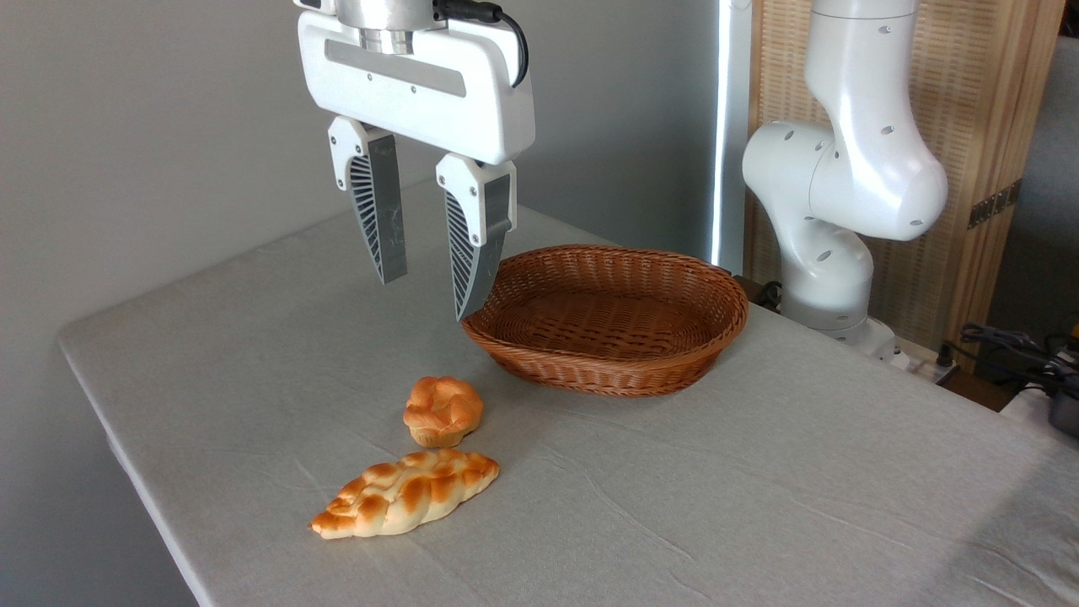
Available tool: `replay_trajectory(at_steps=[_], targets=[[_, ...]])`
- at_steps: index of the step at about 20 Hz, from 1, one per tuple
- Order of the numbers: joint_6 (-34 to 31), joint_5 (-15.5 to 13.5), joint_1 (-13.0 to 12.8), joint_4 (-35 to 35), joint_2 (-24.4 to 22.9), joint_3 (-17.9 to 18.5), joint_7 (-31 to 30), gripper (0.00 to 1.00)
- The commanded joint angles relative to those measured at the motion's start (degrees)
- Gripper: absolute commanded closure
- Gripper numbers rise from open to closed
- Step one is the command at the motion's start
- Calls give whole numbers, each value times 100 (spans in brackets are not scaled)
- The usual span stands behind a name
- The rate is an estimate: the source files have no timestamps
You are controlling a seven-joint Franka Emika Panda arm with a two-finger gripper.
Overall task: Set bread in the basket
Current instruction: 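Move the open gripper down toward the round bread roll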
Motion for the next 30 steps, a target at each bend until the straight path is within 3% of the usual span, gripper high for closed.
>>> replay_trajectory(at_steps=[1,14,18,23,30], targets=[[-123,-30,-27,20,-5,50,39,0],[-80,-48,-62,11,-5,-21,4,0],[-27,-39,-300,-15,57,-91,31,0],[516,-13,-844,-471,223,-161,74,0],[1212,-4,-941,-1140,382,-504,154,0]])
